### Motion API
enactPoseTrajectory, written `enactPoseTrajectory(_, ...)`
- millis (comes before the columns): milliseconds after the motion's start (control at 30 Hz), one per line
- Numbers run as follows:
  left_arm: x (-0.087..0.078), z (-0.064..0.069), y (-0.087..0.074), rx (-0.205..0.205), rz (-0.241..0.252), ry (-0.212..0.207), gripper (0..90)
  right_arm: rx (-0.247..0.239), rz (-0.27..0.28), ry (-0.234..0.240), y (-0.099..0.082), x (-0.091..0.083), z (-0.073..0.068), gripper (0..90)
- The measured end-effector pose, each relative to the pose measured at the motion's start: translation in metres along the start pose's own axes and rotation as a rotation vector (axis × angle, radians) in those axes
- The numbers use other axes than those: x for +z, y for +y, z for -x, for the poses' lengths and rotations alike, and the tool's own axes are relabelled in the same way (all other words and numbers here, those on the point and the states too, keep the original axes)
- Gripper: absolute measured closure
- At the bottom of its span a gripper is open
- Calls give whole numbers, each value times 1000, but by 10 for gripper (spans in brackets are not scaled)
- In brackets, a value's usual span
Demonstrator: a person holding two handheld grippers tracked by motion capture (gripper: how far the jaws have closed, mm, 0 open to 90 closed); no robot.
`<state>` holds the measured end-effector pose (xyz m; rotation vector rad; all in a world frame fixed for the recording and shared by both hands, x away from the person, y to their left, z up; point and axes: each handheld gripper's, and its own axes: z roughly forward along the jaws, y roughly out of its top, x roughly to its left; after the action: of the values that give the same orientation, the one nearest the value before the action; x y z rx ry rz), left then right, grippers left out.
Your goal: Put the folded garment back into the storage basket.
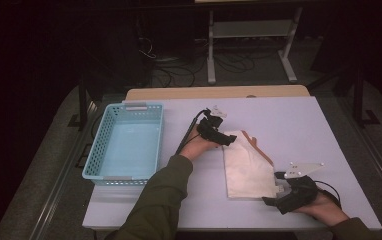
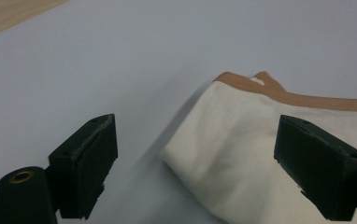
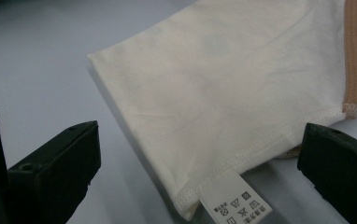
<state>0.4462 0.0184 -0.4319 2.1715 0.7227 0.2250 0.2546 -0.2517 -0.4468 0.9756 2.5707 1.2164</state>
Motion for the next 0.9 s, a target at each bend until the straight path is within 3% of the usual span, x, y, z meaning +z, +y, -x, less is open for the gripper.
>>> enactPoseTrajectory(167, 3, -5, 0, -29, 4, -3, 201, -4, 0, 0, 0, 0, 0, 0)
enactPoseTrajectory(400, 5, -10, -1, -28, 7, -43, 351, -5, -1, 1, 0, 0, 0, 0)
enactPoseTrajectory(500, 6, -9, -2, -47, 6, -60, 410, -4, -1, 1, 0, 0, 0, 0)
enactPoseTrajectory(600, 8, -9, -3, -36, -18, -53, 460, -4, -2, 1, 0, 0, 0, 0)
enactPoseTrajectory(700, 10, -8, -5, -61, -13, -68, 490, -4, -2, 2, 0, 0, 0, 0)
enactPoseTrajectory(900, 13, -10, -7, -67, -32, -101, 544, -4, -3, 0, -1, 0, 0, 0)
